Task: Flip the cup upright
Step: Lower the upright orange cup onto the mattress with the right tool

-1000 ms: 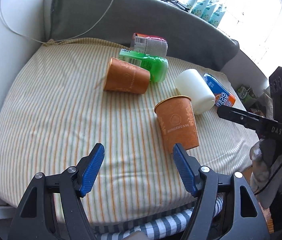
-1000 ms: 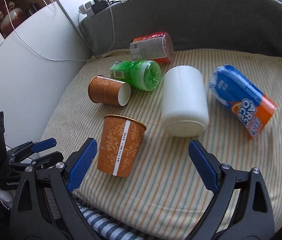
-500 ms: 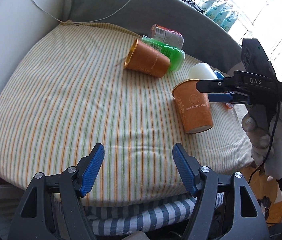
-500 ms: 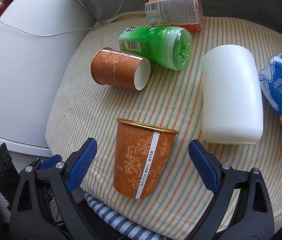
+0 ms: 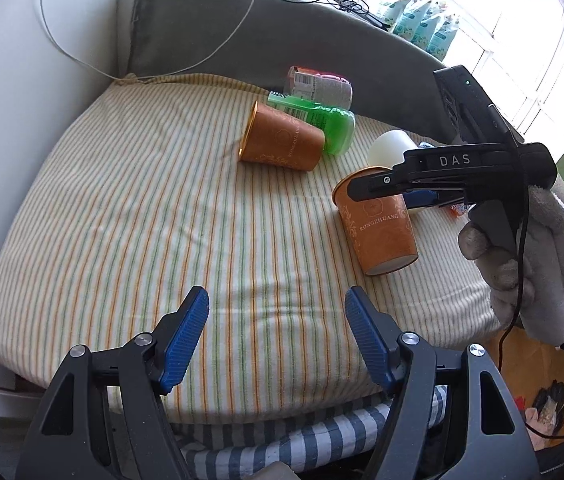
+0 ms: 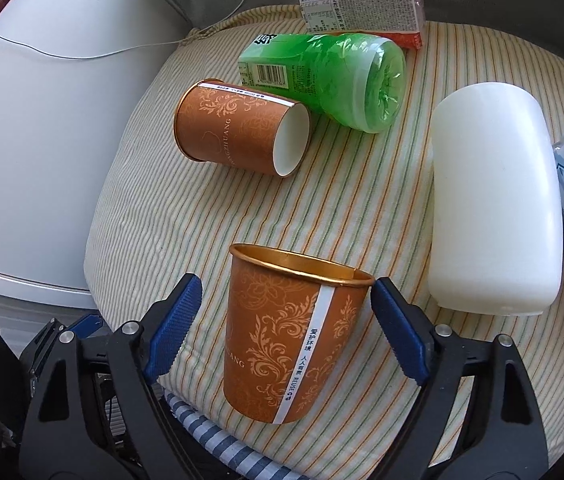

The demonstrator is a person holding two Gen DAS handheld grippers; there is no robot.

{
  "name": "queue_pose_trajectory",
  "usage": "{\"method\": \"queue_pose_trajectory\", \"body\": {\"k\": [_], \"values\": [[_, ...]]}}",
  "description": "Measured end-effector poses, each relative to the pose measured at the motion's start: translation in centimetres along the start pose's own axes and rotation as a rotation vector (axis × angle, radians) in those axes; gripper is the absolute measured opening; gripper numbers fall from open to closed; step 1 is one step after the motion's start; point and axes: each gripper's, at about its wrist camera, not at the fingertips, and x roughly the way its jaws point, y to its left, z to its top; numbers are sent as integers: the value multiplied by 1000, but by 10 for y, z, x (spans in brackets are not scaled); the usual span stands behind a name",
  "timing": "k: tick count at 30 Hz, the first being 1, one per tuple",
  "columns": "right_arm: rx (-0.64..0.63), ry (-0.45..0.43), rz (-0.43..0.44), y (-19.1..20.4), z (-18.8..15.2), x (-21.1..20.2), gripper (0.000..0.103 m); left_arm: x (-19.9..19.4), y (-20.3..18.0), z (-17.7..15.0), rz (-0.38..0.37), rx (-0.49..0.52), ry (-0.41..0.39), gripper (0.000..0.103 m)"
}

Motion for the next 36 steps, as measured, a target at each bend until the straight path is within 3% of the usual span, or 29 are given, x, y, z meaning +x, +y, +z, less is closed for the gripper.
{"method": "queue_pose_trajectory", "body": {"k": [2, 13, 20, 28, 36], "values": [[5, 8, 8, -1, -1, 1, 72, 0, -1, 0, -2, -2, 4, 71], [-5, -23, 25, -4, -7, -6, 71, 3, -3, 2, -3, 5, 3, 71], [-88, -207, -32, 11, -15, -26, 71, 9, -2, 1, -6, -2, 15, 71], [-213, -420, -205, 31, -27, -35, 70, 10, -6, 3, -11, 7, 15, 71], [-296, -500, -287, 34, -48, -31, 70, 8, -6, 6, -12, 0, 4, 71]]}}
